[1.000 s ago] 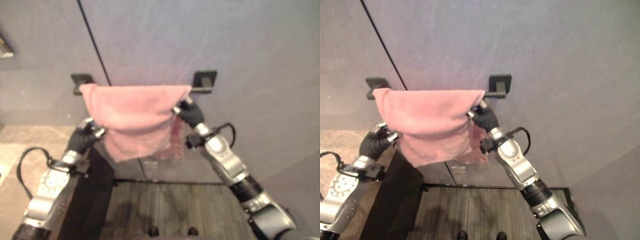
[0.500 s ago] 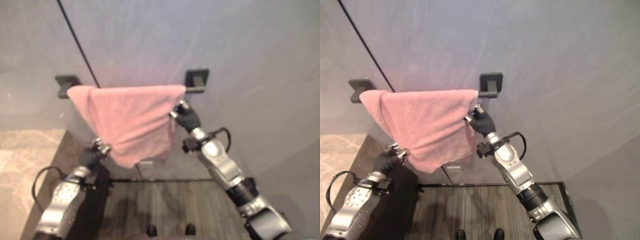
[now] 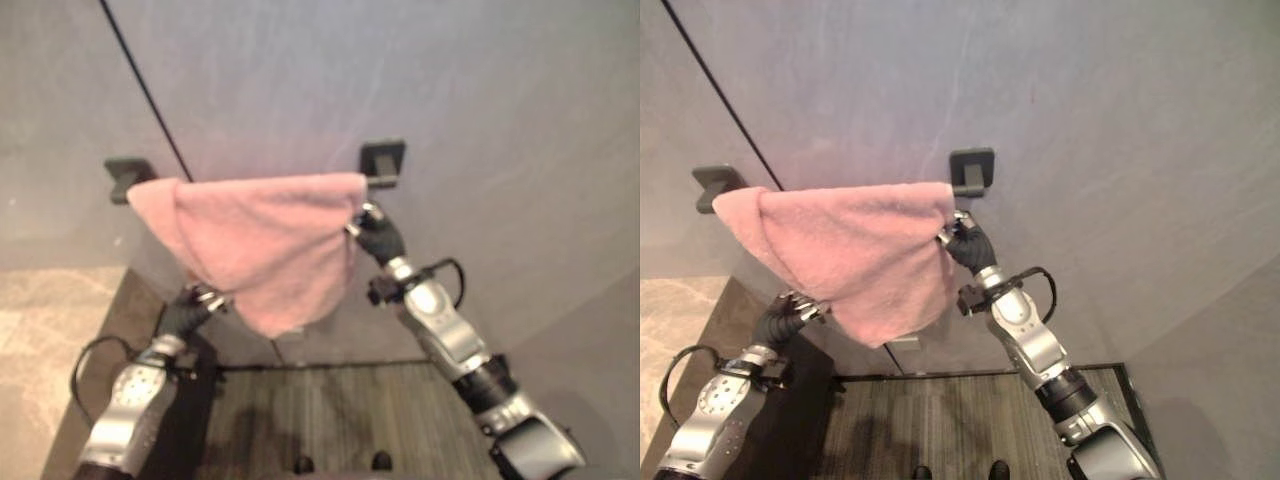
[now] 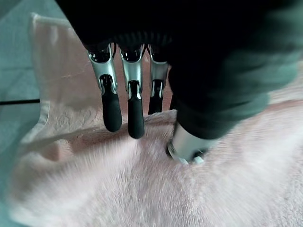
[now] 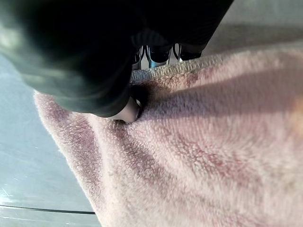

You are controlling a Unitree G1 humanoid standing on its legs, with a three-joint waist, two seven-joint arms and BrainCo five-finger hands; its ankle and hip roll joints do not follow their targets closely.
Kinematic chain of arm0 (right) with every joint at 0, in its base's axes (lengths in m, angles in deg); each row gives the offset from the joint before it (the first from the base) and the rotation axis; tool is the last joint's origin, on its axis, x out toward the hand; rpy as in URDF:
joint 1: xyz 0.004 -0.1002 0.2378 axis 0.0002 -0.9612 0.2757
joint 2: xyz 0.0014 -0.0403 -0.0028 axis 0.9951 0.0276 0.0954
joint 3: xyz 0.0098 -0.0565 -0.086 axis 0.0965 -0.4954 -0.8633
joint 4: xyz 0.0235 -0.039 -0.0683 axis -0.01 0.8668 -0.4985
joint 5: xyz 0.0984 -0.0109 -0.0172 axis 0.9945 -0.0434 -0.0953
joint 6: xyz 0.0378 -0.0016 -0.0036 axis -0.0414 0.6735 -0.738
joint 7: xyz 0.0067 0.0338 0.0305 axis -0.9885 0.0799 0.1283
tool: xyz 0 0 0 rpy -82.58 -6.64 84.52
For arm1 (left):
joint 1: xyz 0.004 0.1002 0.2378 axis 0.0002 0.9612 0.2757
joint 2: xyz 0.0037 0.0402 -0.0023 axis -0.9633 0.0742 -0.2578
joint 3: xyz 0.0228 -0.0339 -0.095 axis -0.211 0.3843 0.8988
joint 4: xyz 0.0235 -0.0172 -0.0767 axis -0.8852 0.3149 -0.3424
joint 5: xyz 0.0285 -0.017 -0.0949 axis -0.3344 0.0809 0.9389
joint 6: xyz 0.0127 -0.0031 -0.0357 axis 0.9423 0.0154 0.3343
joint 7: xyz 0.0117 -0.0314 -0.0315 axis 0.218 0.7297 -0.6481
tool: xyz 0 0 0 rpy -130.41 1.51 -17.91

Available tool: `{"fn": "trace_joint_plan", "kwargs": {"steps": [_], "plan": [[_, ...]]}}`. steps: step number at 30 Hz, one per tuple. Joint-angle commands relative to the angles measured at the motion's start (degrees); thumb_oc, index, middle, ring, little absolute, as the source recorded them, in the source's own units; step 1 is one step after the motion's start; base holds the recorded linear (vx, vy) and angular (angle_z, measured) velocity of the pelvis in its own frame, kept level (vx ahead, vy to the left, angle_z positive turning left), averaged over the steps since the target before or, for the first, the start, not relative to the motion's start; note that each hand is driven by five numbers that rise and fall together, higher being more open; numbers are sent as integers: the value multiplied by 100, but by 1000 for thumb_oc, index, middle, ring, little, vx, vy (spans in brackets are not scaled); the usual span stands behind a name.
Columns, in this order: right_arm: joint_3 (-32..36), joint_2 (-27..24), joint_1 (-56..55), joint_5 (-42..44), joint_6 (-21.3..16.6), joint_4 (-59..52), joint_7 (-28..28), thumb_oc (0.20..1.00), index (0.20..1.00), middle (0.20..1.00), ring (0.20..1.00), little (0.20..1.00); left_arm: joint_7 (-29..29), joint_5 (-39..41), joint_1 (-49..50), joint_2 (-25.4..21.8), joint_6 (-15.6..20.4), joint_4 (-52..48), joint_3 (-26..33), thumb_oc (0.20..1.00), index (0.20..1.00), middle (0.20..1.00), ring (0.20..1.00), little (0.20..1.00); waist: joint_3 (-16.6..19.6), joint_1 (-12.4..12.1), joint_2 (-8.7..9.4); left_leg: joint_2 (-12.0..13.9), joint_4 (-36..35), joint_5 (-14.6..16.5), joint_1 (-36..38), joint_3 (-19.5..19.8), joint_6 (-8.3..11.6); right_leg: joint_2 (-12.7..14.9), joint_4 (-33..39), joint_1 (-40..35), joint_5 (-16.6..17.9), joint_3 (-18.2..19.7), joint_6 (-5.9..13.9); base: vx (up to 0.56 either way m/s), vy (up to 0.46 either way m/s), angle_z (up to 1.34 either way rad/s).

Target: Put brush and paste in cup on sink, flatten towel.

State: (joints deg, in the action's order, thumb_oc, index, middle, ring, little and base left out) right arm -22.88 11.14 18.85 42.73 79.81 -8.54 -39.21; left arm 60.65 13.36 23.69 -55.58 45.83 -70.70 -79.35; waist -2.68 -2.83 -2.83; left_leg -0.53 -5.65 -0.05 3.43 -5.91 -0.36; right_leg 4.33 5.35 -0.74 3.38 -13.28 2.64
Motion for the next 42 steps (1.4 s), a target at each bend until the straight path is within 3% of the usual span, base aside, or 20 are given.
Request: {"fn": "trace_joint_plan", "kwargs": {"steps": [1,10,23,24,25,26,32,35,37,40,41,42], "plan": [[264,118,416,166,-397,-429,-23,200,200,200,200,200,167,-114,-153,-506,340,-130,506,1000,1000,1000,1000,1000,236,64,229,121,65,318,-56,286,-57,252,-346,-385,-702,-343,210,0,0,0],[338,88,317,204,-384,-479,45,200,200,200,200,200,275,3,-185,-686,511,-519,1001,1000,1000,1000,1000,1000,209,57,146,67,65,314,-112,375,-66,299,-332,-383,-683,-418,227,2,4,3],[228,105,296,247,-340,-478,116,200,200,200,200,200,331,121,-761,-705,619,-872,707,1000,1000,1000,1000,1000,176,138,86,40,65,302,-171,389,-79,335,-356,-328,-681,-418,237,3,0,2],[229,104,296,247,-339,-478,116,200,200,200,200,200,331,122,-762,-705,619,-871,706,755,755,755,755,755,176,137,86,40,65,302,-171,389,-79,334,-355,-328,-680,-417,237,0,0,0],[220,97,293,252,-336,-482,121,200,200,200,200,200,345,173,-794,-687,622,-859,689,244,244,244,244,244,174,149,81,40,65,301,-177,385,-80,335,-344,-325,-675,-407,239,0,0,0],[218,95,293,255,-334,-482,108,200,200,200,200,200,376,192,-806,-655,620,-833,697,200,200,200,200,200,173,157,80,38,65,304,-182,379,-82,335,-342,-312,-672,-397,243,0,0,0],[266,78,258,232,-303,-474,81,200,200,200,200,200,553,-105,-666,-736,606,-1037,988,200,200,200,200,200,171,132,82,38,65,316,-187,376,-90,330,-339,-311,-672,-379,244,0,0,0],[297,89,235,209,-297,-497,76,200,200,200,200,200,590,-242,-496,-750,581,-1178,1163,310,310,310,310,310,180,98,95,39,65,322,-177,390,-91,325,-334,-326,-683,-386,239,0,0,0],[337,95,225,174,-292,-498,68,200,200,200,200,200,613,-406,-242,-725,578,-1379,1360,297,297,297,297,297,180,53,112,38,65,322,-163,413,-86,320,-319,-367,-703,-408,228,0,0,0],[348,102,247,181,-290,-491,73,200,200,200,200,200,615,-478,-146,-704,567,-1451,1432,341,341,341,341,341,177,29,122,41,65,318,-151,426,-83,315,-322,-383,-718,-420,221,0,0,0],[353,99,258,178,-291,-492,72,200,200,200,200,200,620,-496,-116,-691,573,-1468,1453,241,241,241,241,241,177,20,126,44,65,316,-148,431,-79,313,-317,-396,-724,-429,216,-1,-30,2],[350,107,273,193,-296,-503,71,200,200,200,200,200,620,-485,-96,-682,573,-1471,1456,200,200,200,200,200,175,10,130,47,65,314,-142,434,-74,311,-317,-409,-729,-442,212,-1,-24,3]]}}
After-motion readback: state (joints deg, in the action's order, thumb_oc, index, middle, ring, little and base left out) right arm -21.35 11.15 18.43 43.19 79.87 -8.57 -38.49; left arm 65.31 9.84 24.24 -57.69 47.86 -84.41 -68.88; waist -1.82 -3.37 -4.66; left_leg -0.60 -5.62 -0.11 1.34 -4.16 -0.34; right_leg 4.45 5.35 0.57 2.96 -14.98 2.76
